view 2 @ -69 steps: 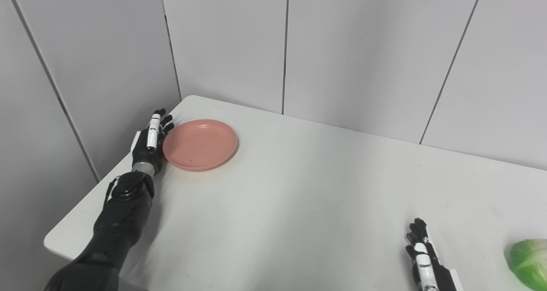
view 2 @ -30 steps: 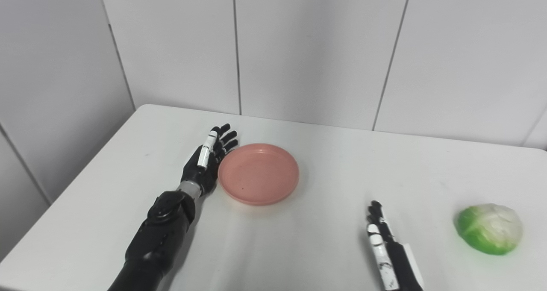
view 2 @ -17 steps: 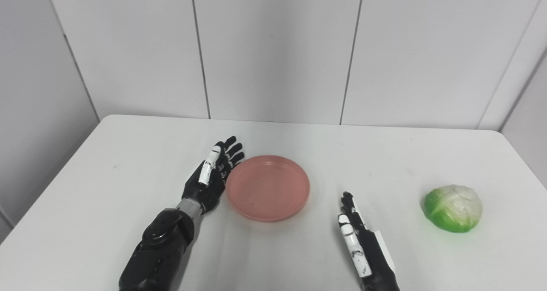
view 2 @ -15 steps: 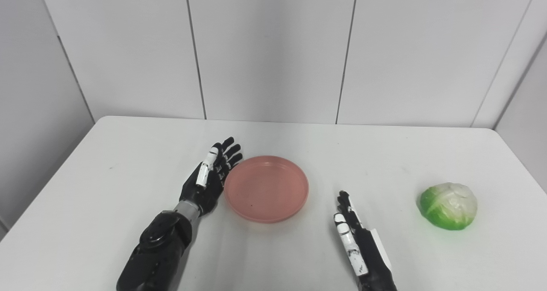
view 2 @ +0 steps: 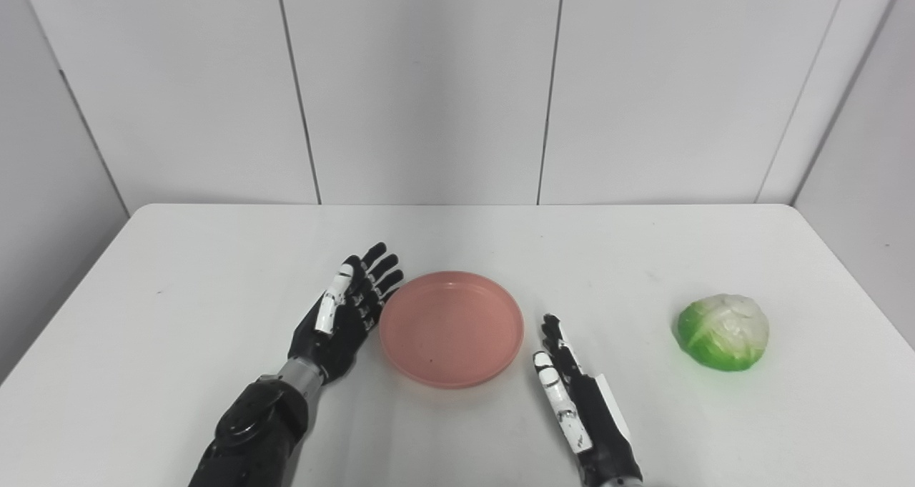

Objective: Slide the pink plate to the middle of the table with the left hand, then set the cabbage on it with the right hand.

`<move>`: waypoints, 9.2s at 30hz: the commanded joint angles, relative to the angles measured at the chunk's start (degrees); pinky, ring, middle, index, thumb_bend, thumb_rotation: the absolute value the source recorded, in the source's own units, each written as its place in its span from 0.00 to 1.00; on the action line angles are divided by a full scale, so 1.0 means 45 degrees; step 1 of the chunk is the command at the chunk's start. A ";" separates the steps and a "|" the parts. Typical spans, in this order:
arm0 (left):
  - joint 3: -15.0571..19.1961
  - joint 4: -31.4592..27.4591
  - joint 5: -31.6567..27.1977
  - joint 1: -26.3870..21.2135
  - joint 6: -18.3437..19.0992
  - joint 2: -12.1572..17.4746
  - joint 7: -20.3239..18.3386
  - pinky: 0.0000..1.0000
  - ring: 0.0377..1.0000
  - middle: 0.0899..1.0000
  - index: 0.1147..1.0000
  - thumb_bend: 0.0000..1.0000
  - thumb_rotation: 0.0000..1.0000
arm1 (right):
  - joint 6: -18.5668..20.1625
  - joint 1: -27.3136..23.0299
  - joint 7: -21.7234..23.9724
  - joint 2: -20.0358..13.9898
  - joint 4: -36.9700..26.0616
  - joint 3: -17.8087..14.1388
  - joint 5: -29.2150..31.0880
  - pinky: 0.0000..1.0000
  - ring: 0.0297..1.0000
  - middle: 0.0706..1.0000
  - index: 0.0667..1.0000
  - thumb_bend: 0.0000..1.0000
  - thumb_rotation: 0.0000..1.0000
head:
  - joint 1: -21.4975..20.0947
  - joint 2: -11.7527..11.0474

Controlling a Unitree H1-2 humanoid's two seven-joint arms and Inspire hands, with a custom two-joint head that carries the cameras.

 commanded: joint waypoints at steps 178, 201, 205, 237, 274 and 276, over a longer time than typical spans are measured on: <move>0.1501 0.6628 -0.0994 -0.0941 -0.1629 0.2147 -0.3464 0.83 0.87 0.88 0.86 0.51 0.84 | 0.3352 -0.5148 0.0521 -0.5741 0.2193 -0.1788 -0.3157 0.36 0.40 0.41 0.49 0.53 0.00 | -0.5438 0.0750; 0.0233 0.0290 -0.0382 0.0838 0.1485 0.0084 0.0089 0.92 0.93 0.94 0.92 0.39 1.00 | 0.3421 -0.6812 0.1719 -0.3743 0.0054 0.0181 -0.2842 0.34 0.39 0.41 0.49 0.53 0.00 | -0.1349 0.0925; 0.0032 -0.0019 -0.0208 0.0860 0.1696 -0.0200 0.0558 0.92 0.93 0.94 0.93 0.38 1.00 | 0.3430 -0.7245 0.1950 -0.3146 0.0351 0.0916 -0.2945 0.33 0.39 0.41 0.49 0.52 0.00 | -0.0702 0.0976; -0.0304 -0.0312 0.0059 0.0747 0.2059 -0.0389 0.0964 0.92 0.93 0.94 0.94 0.39 1.00 | 0.0622 -0.8054 0.1006 -0.1572 0.4794 0.2559 -0.4725 0.34 0.37 0.39 0.50 0.52 0.00 | -0.0498 0.1477; -0.0255 0.0121 0.0141 0.0691 0.1630 -0.0348 0.0933 0.90 0.92 0.93 0.92 0.41 1.00 | -0.0916 -0.6869 0.0460 -0.1643 0.3301 0.2095 -0.5317 0.91 1.00 1.00 1.00 1.00 0.84 | -0.0637 0.0897; -0.0222 0.0108 0.0106 0.0726 0.1574 -0.0364 0.0904 0.90 0.92 0.93 0.92 0.41 1.00 | -0.1583 -0.6661 -0.0399 -0.1424 0.3322 0.1653 -0.5103 0.88 0.99 1.00 1.00 0.99 0.93 | -0.0654 0.0864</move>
